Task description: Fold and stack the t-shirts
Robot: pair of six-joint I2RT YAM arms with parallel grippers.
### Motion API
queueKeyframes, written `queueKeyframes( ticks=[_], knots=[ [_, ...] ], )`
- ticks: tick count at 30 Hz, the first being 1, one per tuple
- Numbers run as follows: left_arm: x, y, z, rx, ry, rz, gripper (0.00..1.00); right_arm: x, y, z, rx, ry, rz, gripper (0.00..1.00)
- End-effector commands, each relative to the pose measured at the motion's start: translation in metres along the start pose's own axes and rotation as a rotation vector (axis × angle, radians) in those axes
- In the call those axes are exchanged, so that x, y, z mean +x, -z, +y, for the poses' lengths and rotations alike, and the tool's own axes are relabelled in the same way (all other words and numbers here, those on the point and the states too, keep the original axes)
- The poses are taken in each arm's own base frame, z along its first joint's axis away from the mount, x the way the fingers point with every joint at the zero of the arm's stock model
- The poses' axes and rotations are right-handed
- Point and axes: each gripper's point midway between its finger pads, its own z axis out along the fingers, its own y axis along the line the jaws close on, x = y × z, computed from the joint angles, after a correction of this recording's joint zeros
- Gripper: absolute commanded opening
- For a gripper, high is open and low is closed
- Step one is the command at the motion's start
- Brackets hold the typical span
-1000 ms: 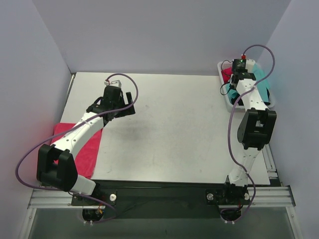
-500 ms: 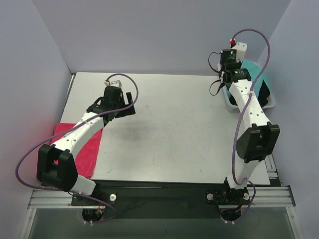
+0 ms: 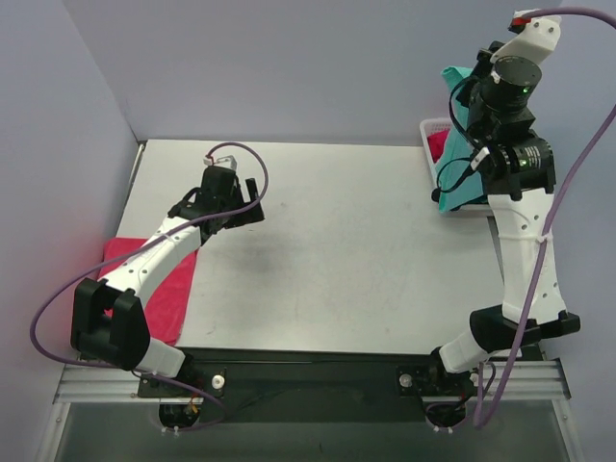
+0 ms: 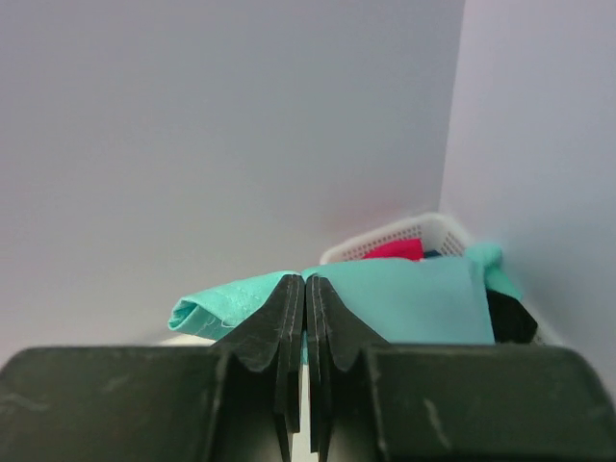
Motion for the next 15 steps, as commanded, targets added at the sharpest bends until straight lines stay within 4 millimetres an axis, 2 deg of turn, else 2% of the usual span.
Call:
queueKeyframes(
  ticks=[1, 3, 4, 8, 9, 11, 12, 15],
  knots=[
    [-0.011, 0.003, -0.014, 0.056, 0.021, -0.042, 0.97, -0.042, 0.022, 0.025, -0.128, 0.006, -0.103, 0.00],
    [-0.011, 0.004, -0.015, 0.062, 0.024, -0.042, 0.97, -0.054, 0.031, 0.035, -0.153, 0.027, -0.135, 0.00],
    [-0.011, 0.004, -0.015, 0.064, 0.027, -0.043, 0.97, -0.068, 0.039, 0.036, -0.167, 0.004, -0.167, 0.00],
    [-0.009, 0.006, -0.015, 0.072, 0.035, -0.047, 0.97, -0.089, 0.065, 0.054, -0.275, 0.022, -0.219, 0.00],
    [-0.008, 0.006, -0.014, 0.070, 0.037, -0.046, 0.97, -0.092, 0.076, 0.067, -0.323, 0.037, -0.233, 0.00],
    [-0.008, 0.007, -0.014, 0.070, 0.038, -0.046, 0.97, -0.099, 0.090, 0.075, -0.365, 0.054, -0.259, 0.00],
    [-0.007, 0.007, -0.013, 0.069, 0.040, -0.045, 0.97, -0.102, 0.101, 0.085, -0.404, 0.053, -0.271, 0.00],
    [-0.005, 0.007, -0.013, 0.069, 0.046, -0.044, 0.97, -0.113, 0.122, 0.094, -0.459, 0.082, -0.318, 0.00]
  ],
)
